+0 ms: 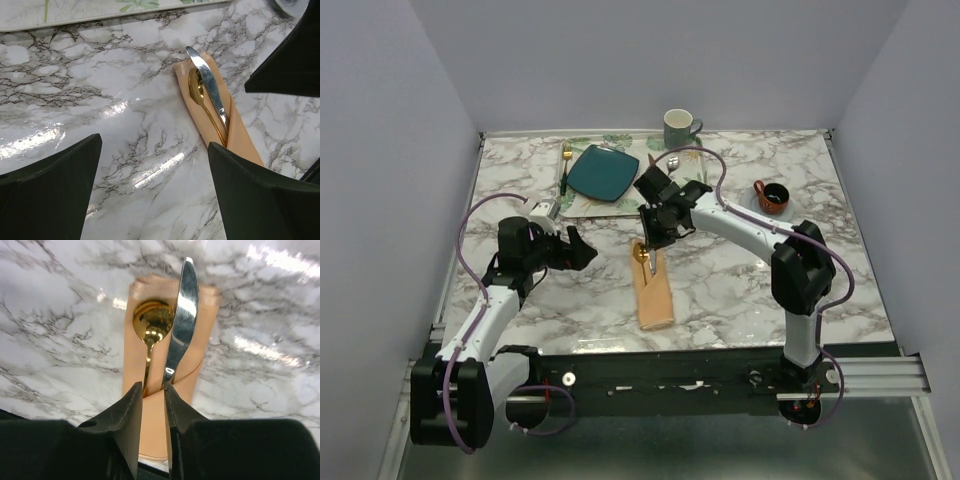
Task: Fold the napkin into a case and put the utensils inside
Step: Insert the knife into the folded napkin.
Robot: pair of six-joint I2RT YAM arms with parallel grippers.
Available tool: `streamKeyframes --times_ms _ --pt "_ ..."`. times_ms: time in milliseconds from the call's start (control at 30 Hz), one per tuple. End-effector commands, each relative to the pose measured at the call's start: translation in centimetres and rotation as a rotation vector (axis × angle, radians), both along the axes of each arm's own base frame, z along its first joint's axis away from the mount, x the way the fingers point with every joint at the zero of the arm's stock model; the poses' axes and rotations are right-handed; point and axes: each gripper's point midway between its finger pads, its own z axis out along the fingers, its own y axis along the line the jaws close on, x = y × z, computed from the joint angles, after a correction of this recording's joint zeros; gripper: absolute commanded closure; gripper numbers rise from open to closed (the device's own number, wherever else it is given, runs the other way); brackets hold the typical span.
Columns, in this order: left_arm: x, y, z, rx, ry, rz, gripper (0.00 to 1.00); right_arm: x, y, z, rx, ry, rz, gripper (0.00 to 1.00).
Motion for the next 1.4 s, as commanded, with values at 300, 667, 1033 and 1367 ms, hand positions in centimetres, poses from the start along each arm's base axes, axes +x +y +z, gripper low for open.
streamKeyframes --times_ms 300,667,1033,1367 --pt "2.1 -4.9 2.0 0.134 -0.080 -0.442 0.01 4.8 -4.3 1.8 0.170 0.019 0.324 0.73" --pt "12.7 -7.4 0.4 0.381 -0.098 -0.601 0.61 2.9 -3.4 -1.6 0.438 0.266 0.370 0.67" --pt "14.6 -10.5 -2.9 0.453 -0.114 -0.817 0.99 3.7 -2.6 -5.4 0.459 0.367 0.257 0.68" --pt "12.3 -13.0 -5.4 0.457 -0.068 -0.933 0.99 4.1 -3.3 -7.9 0.425 0.424 0.157 0.70"
